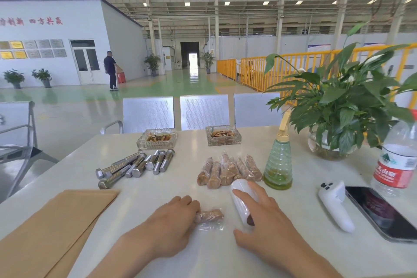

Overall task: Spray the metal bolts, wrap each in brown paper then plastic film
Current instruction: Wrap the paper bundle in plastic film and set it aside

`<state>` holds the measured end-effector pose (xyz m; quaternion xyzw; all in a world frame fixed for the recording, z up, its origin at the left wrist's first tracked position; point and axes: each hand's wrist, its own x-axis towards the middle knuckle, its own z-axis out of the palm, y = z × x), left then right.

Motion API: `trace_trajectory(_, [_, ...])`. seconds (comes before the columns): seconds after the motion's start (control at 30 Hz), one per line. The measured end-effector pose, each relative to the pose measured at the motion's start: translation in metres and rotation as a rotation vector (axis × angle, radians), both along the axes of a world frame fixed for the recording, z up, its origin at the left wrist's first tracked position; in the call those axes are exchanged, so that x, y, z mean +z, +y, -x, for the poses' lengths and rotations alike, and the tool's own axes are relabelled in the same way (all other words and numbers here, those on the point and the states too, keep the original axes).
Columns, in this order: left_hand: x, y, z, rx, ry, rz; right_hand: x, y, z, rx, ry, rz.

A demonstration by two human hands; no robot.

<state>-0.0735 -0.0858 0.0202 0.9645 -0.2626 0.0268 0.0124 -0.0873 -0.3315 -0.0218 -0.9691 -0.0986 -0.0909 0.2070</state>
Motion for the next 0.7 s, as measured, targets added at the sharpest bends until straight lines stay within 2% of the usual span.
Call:
trace_trajectory(0.1, [0.023, 0.016, 0.011, -0.052, 0.160, 0.281, 0.007, -0.004, 0.000, 0.030, -0.006, -0.108])
trace_trajectory(0.2, [0.038, 0.028, 0.023, -0.065, 0.208, 0.384, 0.012, -0.004, 0.001, 0.061, 0.025, -0.270])
trace_trajectory(0.23, [0.040, 0.029, 0.026, -0.105, 0.323, 0.518, 0.017, 0.001, 0.000, 0.107, 0.028, -0.321])
trace_trajectory(0.3, [0.045, 0.030, 0.029, -0.160, 0.691, 0.897, 0.019, 0.010, -0.006, 0.159, 0.038, -0.436])
trace_trajectory(0.33, [0.049, 0.031, 0.024, -0.189, 0.833, 1.061, 0.022, 0.014, -0.008, 0.154, 0.101, -0.547])
trace_trajectory(0.37, [0.051, 0.032, 0.019, -0.195, 0.881, 1.198, 0.025, 0.018, -0.006, 0.163, 0.202, -0.666])
trace_trajectory(0.43, [0.055, 0.031, 0.006, -0.133, 0.865, 1.391, 0.027, 0.021, 0.002, 0.236, 0.291, -0.824])
trace_trajectory(0.5, [0.053, 0.030, -0.007, -0.006, 0.804, 1.491, 0.027, 0.023, 0.007, 0.295, 0.367, -1.001])
trace_trajectory(0.53, [0.048, 0.030, -0.013, 0.048, 0.774, 1.513, 0.024, 0.023, 0.007, 0.325, 0.419, -1.159])
trace_trajectory(0.63, [0.028, 0.025, -0.028, 0.182, 0.661, 1.467, 0.023, 0.038, -0.001, 0.263, 0.650, -1.677])
trace_trajectory(0.7, [0.014, 0.018, -0.034, 0.247, 0.491, 1.323, 0.030, 0.048, 0.000, 0.212, 0.721, -1.865])
